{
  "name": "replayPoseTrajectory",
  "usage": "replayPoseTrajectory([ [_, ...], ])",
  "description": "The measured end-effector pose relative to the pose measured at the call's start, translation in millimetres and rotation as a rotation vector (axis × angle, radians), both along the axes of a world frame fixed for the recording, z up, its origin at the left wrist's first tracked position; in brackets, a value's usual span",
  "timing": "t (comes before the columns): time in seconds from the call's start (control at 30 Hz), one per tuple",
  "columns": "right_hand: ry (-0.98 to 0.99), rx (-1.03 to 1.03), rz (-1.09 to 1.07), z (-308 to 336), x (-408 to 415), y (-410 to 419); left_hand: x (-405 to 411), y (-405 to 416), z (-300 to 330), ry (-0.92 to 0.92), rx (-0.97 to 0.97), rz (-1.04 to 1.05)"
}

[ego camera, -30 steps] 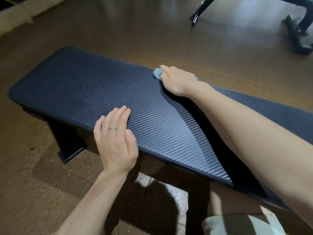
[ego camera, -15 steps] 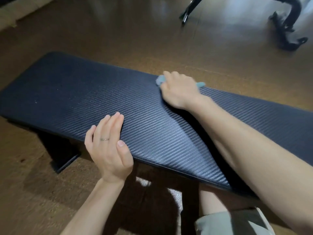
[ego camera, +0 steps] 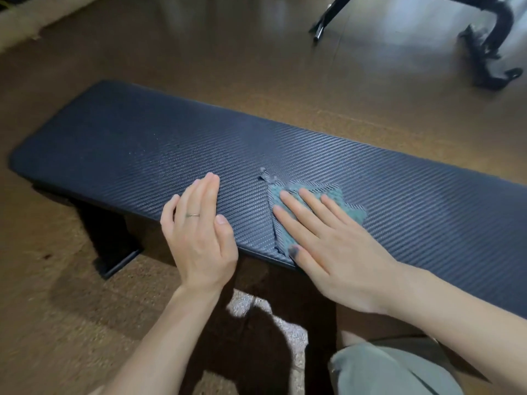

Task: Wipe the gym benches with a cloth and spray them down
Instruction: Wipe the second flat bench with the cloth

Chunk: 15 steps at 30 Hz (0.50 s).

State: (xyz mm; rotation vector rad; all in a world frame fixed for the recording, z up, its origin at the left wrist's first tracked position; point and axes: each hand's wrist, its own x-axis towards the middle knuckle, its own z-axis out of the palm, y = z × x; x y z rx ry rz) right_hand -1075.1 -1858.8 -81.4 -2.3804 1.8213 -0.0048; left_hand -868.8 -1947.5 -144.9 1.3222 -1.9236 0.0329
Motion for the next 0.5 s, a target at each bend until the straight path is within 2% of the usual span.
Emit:
replayPoseTrajectory([
  [0.17, 0.007, -0.004, 0.016, 0.6, 66.1, -82.2, 8.0, -0.4, 2.1, -0.050, 0.052, -0.042],
  [0.23, 0.020, -0.030, 0.042, 1.5, 77.2, -90.0, 17.1, -2.3, 5.8, -0.043, 0.070, -0.059],
  [0.4, 0.060, -0.049, 0.137, -3.5, 27.9, 9.7, 65.6, -22.4, 4.5, 0.008, 0.152, 0.269],
  [0.5, 0.164, -0.096, 0.132, -7.0, -8.2, 55.9, 66.6, -27.2, -4.9, 0.051, 0.180, 0.279],
])
